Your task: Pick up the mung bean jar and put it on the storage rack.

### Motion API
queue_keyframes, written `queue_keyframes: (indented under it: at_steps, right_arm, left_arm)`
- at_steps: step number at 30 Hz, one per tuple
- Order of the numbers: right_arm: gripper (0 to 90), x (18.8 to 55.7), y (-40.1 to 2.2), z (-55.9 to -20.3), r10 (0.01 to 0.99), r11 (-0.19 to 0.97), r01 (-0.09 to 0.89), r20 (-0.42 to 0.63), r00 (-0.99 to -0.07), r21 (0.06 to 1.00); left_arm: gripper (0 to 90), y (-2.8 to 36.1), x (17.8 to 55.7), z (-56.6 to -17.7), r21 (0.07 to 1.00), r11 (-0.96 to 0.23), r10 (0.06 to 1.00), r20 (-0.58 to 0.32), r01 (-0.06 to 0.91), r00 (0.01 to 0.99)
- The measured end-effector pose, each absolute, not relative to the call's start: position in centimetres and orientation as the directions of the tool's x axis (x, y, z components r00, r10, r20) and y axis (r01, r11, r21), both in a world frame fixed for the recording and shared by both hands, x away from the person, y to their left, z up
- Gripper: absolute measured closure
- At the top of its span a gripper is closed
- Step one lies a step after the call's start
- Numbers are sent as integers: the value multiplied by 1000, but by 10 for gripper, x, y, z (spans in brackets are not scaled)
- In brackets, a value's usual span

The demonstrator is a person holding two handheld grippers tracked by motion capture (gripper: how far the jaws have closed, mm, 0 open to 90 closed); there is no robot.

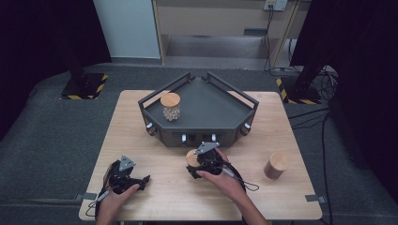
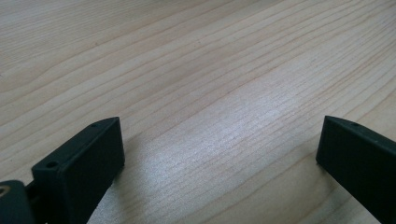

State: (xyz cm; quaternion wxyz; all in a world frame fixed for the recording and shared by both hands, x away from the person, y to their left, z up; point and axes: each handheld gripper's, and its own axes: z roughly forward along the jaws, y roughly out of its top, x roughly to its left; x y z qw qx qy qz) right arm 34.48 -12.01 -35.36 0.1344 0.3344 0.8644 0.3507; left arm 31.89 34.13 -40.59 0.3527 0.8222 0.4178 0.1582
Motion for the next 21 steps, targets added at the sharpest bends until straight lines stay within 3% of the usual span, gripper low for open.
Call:
queue_keyframes:
  at_steps: [21]
  right_arm:
    - [254, 342, -121, -355, 680, 520, 489, 7, -733, 701]
  left_arm:
    - [0, 341, 319, -406, 712, -402, 799, -35, 575, 601]
